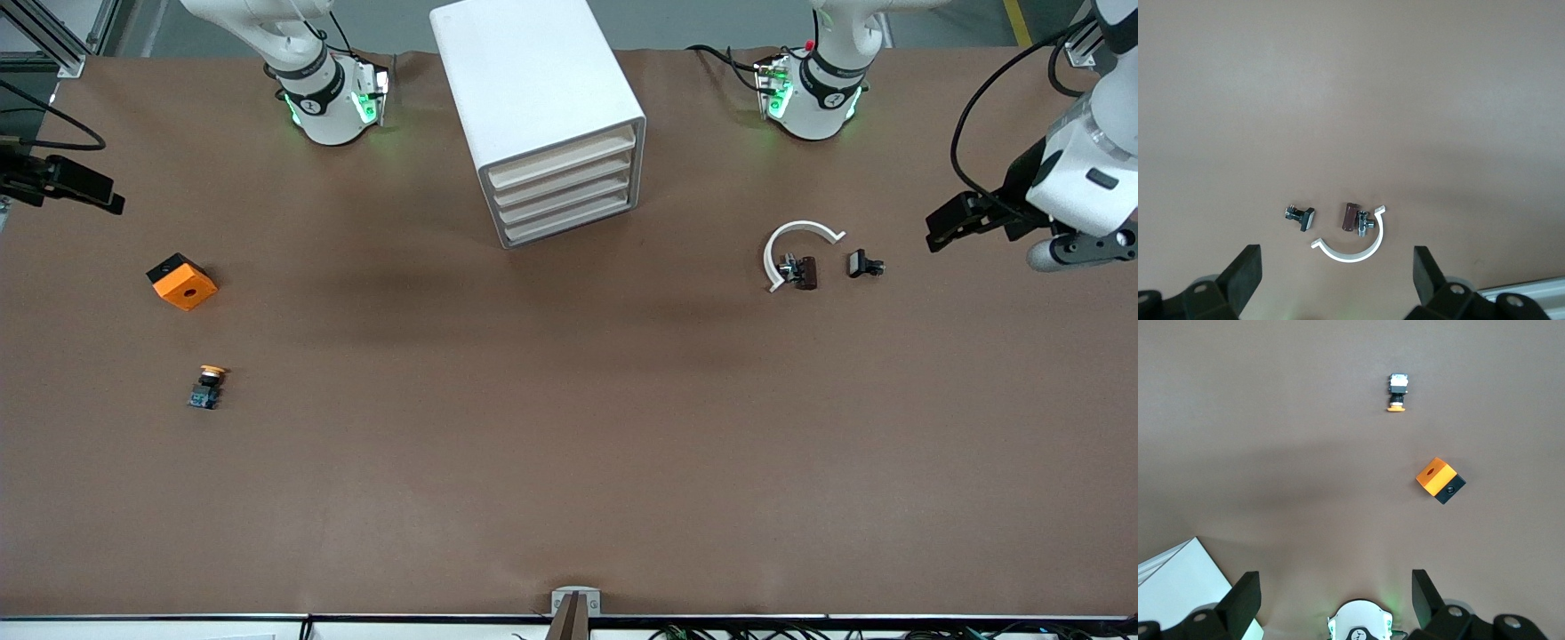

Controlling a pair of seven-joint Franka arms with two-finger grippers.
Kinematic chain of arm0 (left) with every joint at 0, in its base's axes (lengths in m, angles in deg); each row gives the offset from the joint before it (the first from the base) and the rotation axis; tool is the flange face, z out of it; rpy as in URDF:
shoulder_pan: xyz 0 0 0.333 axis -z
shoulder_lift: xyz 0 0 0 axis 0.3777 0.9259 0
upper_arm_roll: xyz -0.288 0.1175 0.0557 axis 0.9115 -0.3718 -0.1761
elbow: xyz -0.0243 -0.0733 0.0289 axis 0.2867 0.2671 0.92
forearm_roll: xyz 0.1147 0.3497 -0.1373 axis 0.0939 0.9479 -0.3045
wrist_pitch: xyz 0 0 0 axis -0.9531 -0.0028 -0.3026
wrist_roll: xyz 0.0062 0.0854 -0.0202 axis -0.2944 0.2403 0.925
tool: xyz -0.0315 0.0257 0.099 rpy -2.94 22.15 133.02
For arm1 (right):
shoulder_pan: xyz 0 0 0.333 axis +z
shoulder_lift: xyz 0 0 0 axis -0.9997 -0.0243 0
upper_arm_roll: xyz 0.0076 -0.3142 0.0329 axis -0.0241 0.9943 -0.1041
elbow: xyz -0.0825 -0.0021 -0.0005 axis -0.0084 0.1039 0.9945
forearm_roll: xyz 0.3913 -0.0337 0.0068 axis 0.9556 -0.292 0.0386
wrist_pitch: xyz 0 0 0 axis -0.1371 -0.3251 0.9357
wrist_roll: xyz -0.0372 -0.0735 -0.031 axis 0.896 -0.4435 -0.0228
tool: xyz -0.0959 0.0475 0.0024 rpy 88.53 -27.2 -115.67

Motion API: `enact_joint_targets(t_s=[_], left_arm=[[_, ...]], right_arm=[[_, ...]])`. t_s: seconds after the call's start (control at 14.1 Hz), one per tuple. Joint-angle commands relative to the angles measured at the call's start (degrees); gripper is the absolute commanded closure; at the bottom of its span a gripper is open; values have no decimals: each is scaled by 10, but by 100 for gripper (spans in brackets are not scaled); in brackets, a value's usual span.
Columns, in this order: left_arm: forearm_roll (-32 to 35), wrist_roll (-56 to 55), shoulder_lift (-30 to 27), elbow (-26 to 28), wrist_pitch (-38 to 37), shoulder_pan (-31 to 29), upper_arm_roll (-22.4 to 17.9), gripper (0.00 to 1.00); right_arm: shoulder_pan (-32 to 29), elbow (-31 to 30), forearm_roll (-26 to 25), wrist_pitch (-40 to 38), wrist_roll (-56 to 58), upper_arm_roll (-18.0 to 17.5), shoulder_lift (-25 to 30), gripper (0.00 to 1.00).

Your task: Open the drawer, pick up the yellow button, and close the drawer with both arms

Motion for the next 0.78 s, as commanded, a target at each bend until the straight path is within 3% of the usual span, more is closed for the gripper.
enact_joint_targets(t_s=[0.0, 0.28, 0.71], left_arm=[[-10, 19, -33, 21, -16, 1, -10, 0], [-10, 19, -32, 19, -18, -1, -9, 0], [-12, 42, -29, 15, -20, -8, -9, 0]], right_arm=[[-9, -41, 10, 15, 15, -3, 35, 0], [-8, -99, 10, 66, 15, -3, 65, 0], [-8, -118, 10, 84, 14, -3, 93, 0]])
